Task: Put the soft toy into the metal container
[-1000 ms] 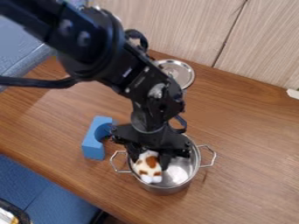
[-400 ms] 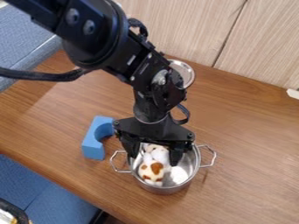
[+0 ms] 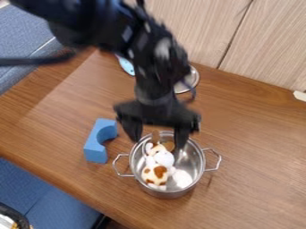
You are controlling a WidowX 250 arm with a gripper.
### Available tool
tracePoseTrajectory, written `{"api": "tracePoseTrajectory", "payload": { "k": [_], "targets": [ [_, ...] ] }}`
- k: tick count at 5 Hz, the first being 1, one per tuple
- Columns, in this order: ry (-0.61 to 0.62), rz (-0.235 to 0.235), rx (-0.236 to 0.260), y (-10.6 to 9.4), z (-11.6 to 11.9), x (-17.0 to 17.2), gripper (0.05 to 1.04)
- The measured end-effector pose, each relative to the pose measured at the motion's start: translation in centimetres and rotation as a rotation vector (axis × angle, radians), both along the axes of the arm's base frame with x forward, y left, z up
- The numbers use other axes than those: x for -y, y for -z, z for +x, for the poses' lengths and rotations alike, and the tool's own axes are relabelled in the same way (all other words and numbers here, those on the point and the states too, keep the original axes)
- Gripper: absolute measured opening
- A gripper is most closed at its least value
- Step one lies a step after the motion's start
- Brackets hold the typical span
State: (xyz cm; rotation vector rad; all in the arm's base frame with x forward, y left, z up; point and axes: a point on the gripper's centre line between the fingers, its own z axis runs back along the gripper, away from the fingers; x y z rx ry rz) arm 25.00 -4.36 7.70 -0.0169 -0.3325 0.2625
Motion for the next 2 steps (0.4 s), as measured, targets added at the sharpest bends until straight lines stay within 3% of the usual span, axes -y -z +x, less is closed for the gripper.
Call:
{"api": "tracePoseTrajectory", "payload": {
  "k": [1, 2],
  "targets": [
    [0.003, -0.025, 0.086, -3.60, 0.23, -0.47, 1.001],
    [0.006, -0.023, 0.086, -3.66, 0.19, -0.52, 1.001]
  ]
}}
